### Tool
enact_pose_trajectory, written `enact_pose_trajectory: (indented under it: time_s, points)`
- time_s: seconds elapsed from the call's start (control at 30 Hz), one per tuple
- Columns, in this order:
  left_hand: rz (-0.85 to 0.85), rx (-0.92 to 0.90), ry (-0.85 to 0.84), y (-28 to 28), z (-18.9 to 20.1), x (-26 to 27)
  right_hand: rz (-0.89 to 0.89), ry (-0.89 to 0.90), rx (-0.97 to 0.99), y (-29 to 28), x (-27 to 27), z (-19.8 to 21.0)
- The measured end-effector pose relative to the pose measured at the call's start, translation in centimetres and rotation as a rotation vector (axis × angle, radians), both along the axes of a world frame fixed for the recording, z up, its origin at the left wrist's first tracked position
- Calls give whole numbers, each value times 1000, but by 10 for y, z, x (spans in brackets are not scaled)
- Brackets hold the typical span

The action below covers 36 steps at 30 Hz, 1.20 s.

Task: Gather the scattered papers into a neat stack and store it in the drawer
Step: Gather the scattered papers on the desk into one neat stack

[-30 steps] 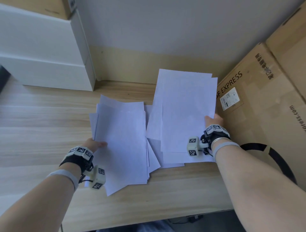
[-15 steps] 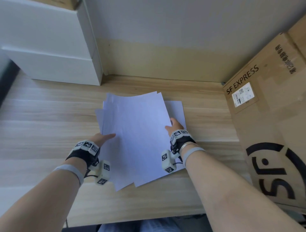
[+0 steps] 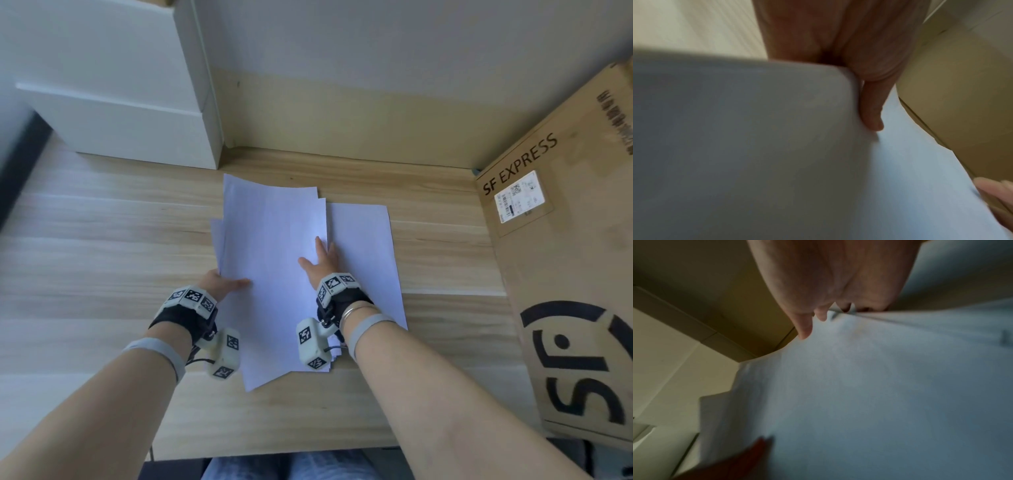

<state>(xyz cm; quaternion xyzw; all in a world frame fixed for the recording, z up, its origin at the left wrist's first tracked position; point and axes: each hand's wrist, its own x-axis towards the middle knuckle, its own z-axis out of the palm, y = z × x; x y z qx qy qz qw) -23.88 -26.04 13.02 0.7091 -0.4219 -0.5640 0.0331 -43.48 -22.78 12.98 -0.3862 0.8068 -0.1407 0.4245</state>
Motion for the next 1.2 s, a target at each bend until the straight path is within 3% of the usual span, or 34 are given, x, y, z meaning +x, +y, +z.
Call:
enact_pose_trajectory:
  time_s: [0.1,0.2,0.27,0.6,0.8,1.2]
  points:
    - [16,2,11,2,-3,3,-173,155,-89,3,-40,4]
    - [34,2,30,2,-10,6,-335,304,81,21,-81,7]
    - [44,-1,36,1,-14,6,-401,264,187,32,-98,8]
    - [9,-22,10,-5,-17,-5,-501,157,146,48,-105,6]
    - [-6,-32,14,-5,-12,-13,-378,153,207,53,-119,17]
    - [-37,-26,6,-3,-3,-26,-562,245,-95,56,-185,60]
